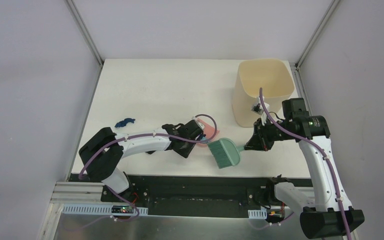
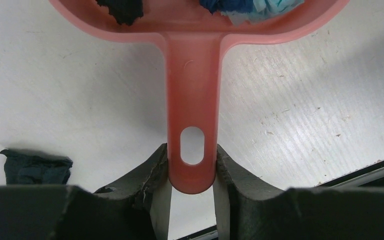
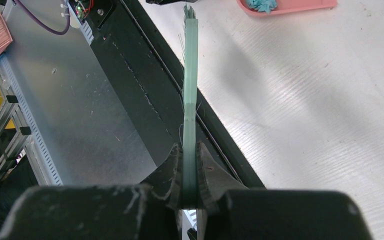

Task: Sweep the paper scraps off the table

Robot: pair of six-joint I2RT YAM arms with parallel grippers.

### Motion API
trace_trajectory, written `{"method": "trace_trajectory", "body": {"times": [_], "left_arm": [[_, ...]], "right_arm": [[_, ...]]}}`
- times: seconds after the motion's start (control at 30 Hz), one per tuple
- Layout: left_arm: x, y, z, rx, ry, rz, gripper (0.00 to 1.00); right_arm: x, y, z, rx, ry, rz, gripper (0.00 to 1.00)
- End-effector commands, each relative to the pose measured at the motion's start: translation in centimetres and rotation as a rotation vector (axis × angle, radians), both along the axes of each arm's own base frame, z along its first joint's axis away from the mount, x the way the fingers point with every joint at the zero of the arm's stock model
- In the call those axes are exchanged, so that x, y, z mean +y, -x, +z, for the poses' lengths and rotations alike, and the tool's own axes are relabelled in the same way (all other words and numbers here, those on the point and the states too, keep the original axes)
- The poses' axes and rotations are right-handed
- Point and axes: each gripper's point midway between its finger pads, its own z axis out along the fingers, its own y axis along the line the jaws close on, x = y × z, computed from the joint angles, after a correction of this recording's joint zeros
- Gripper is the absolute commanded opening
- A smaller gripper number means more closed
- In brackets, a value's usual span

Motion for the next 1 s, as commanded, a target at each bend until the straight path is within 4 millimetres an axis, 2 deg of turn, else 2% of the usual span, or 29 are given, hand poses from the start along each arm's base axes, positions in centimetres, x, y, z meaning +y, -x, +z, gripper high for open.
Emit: {"method": "trace_trajectory", "body": {"times": [0.0,0.07,0.13,0.2,0.4,0.47,0.7,0.97], "left_arm": [[-1.6,-1.4,2.0,-0.071,0.045,-0.01,0.3],[-1.8,-1.4,2.4,-0.074,0.05,-0.017,0.28],[-1.8,-1.4,2.9,-0.073,0.047,-0.023,0.17],[-1.8,-1.7,3.8,-0.084,0.041,-0.033,0.1],[-1.3,-3.8,8.9,-0.186,-0.032,-0.078,0.07],[-1.4,-4.6,10.8,-0.215,-0.062,-0.094,0.0],[-1.8,-8.2,15.6,-0.328,-0.113,-0.091,0.0],[-4.7,-11.0,19.9,-0.414,-0.042,-0.059,0.0]], "right_arm": [[0.3,-0.4,1.4,-0.073,-0.022,0.009,0.0],[0.3,-0.4,1.4,-0.071,-0.022,0.011,0.0],[0.3,-0.4,1.4,-0.072,-0.024,0.011,0.0],[0.3,-0.4,1.4,-0.073,-0.025,0.012,0.0],[0.2,-0.3,1.5,-0.086,-0.019,0.014,0.0],[0.3,-0.2,1.5,-0.087,-0.022,0.016,0.0],[0.2,0.2,1.9,-0.106,-0.021,0.021,0.0],[0.1,0.6,2.4,-0.126,-0.02,0.017,0.0]]}}
